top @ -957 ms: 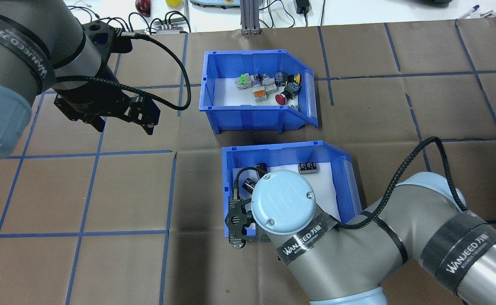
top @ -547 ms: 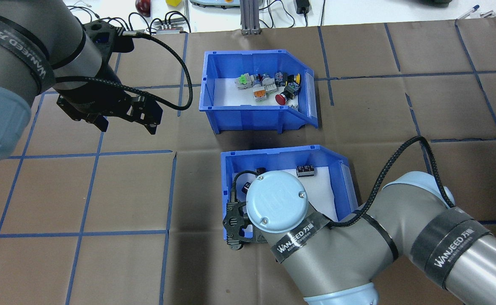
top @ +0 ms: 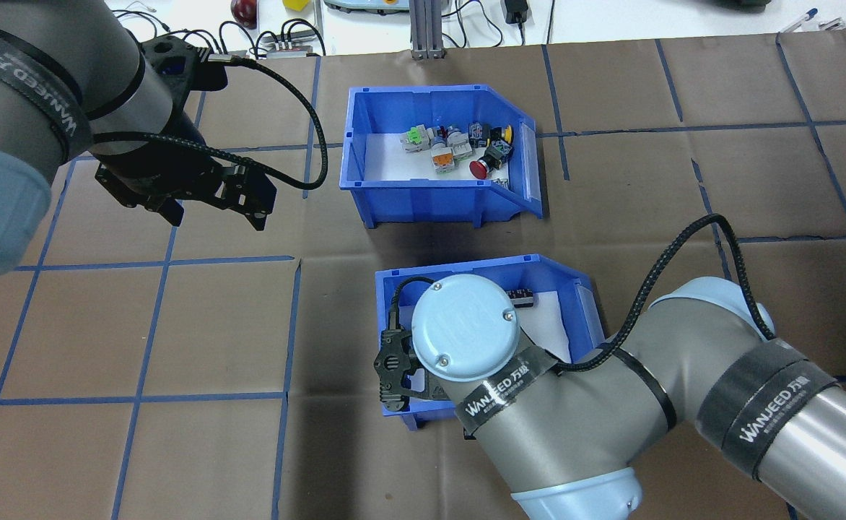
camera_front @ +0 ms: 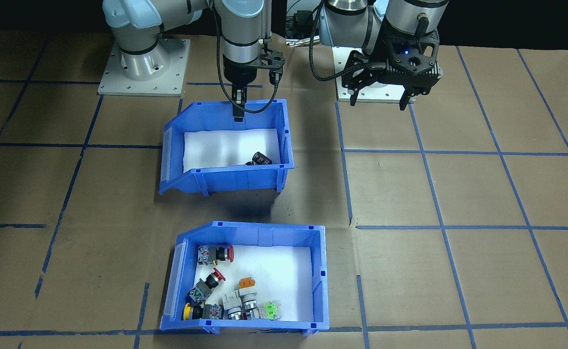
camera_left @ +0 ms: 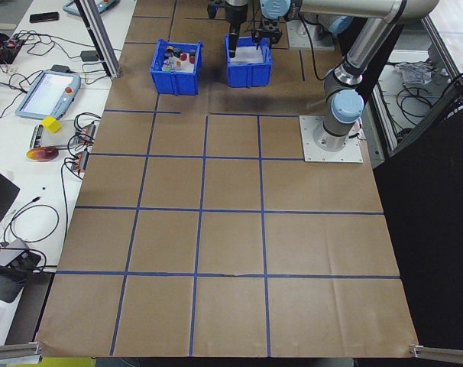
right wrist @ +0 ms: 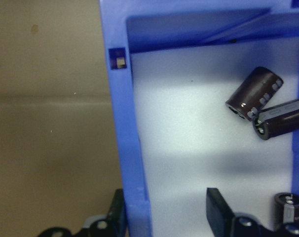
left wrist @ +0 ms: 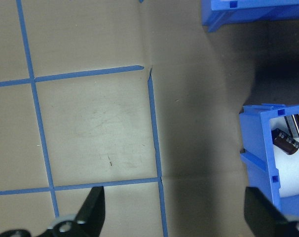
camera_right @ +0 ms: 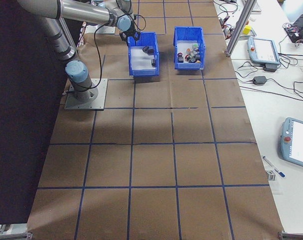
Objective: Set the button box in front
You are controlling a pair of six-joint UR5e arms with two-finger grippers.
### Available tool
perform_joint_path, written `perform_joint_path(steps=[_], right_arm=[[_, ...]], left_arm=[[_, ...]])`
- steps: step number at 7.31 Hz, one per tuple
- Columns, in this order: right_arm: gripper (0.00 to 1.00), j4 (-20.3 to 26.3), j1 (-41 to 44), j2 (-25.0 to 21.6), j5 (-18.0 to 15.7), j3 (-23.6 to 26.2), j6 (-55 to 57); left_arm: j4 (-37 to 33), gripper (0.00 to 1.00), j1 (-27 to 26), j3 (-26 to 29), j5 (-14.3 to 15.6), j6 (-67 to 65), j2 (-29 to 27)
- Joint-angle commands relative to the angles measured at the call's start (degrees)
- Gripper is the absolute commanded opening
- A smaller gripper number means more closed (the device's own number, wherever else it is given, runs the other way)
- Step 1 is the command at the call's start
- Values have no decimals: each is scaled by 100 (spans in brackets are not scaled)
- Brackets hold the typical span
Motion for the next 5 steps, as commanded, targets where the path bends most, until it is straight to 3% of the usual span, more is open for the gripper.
perform_joint_path(steps=[1,2,5], right_arm=[[100,1308,-96,-268,-4,-744,9],[100,1750,-184,-462,-22,-982,9],[100,1755,-1532,-525,39,-1168,131]], left_arm=[[3,99,10,-1,0,5,3],[3,99,132,-1,-35,14,3],[-32,99,362,-1,-96,382,65]])
